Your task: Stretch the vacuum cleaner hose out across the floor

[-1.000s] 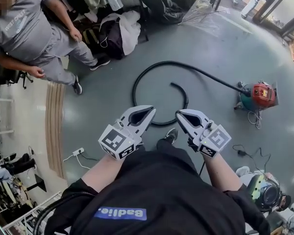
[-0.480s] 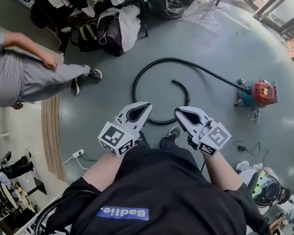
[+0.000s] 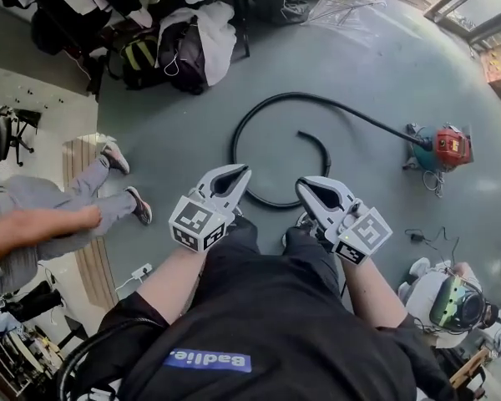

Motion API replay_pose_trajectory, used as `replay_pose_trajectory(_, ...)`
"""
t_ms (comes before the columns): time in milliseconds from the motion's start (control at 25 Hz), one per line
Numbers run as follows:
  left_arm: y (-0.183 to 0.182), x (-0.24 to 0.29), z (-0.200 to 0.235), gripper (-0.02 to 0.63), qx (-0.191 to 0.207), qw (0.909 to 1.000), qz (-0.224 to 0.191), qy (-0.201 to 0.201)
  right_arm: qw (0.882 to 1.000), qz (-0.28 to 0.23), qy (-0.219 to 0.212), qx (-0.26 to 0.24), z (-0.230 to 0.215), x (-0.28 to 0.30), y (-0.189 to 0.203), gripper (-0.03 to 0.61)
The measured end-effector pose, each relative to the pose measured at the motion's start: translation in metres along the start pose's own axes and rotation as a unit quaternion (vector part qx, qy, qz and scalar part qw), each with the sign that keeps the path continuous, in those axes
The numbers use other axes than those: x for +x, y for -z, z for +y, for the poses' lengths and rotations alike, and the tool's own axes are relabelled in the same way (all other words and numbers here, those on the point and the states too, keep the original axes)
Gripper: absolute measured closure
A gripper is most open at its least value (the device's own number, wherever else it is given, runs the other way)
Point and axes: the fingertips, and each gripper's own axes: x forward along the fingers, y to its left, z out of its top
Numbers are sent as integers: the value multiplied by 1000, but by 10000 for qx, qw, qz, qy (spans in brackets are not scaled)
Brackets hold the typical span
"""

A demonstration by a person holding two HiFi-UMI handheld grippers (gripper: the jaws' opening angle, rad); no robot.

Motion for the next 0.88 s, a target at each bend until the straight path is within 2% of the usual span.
replay_pose_trajectory(200, 42, 20, 61, 603, -69, 9986, 365, -372, 9998, 110, -169, -41, -29, 45, 20, 575)
replay_pose_trajectory(360, 75, 57, 81, 602, -41, 9966, 465, -674, 9992, 182, -325, -160, -77, 53, 46, 574)
replay_pose_trajectory(680, 148, 137, 108, 577, -212, 9951, 558, -784, 9968, 455, -337, -561, -168, 72, 121, 551)
replay_pose_trajectory(880, 187, 169, 151, 549, -179, 9932, 685, -922, 9952, 599, -358, -690, -213, 96, 170, 511)
